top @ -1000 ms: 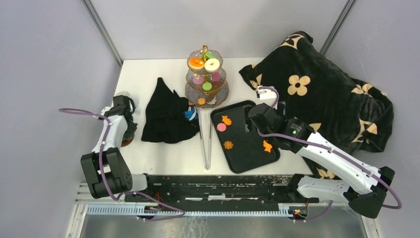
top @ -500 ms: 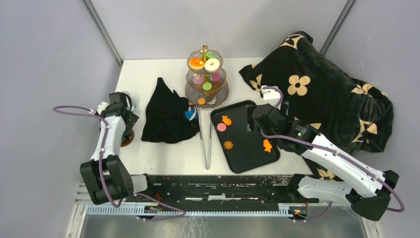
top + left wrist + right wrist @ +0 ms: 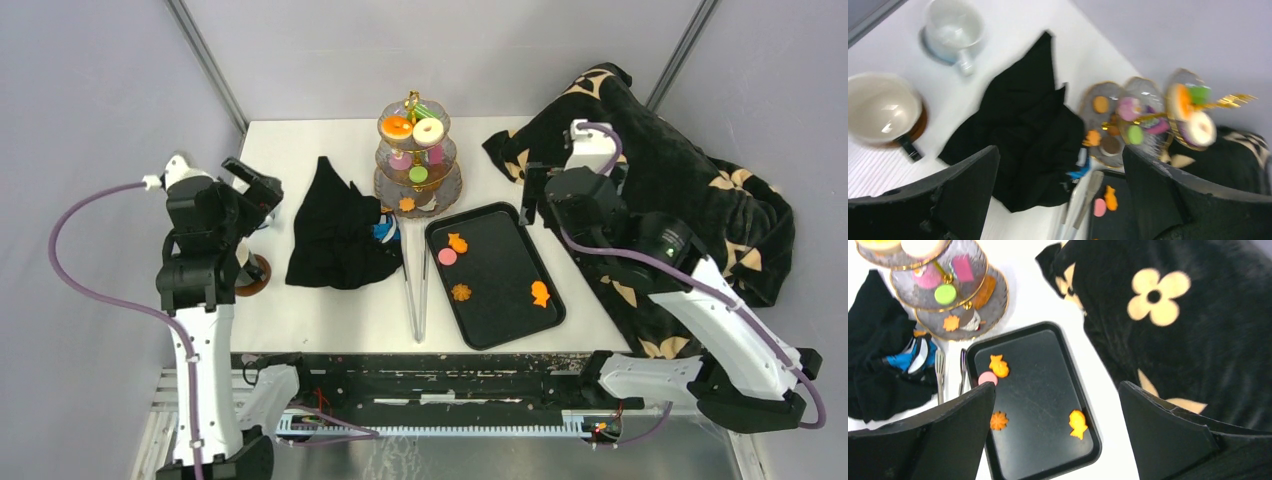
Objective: Serve the afternoon tea
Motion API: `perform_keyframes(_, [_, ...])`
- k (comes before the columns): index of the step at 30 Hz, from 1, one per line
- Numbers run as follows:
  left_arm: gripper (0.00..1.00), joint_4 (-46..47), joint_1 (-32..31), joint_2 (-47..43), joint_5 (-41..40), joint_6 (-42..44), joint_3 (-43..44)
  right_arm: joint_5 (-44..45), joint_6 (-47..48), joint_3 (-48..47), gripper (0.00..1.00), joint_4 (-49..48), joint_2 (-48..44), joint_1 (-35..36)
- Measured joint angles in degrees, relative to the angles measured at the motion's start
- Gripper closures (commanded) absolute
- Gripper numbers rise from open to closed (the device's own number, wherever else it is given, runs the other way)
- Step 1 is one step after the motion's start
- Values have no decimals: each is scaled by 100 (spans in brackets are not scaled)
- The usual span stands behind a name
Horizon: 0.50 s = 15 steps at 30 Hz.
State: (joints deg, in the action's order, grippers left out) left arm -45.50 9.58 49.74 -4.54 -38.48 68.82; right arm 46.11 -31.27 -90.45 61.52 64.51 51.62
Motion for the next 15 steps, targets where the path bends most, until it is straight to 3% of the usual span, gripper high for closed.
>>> perform_keyframes(6, [1, 103, -1373, 201, 317, 400, 909, 542, 170, -704, 0, 424, 81, 0])
perform_keyframes(15, [1, 280, -3987, 949, -46, 772, 833, 837, 140, -634, 1, 857, -50, 2])
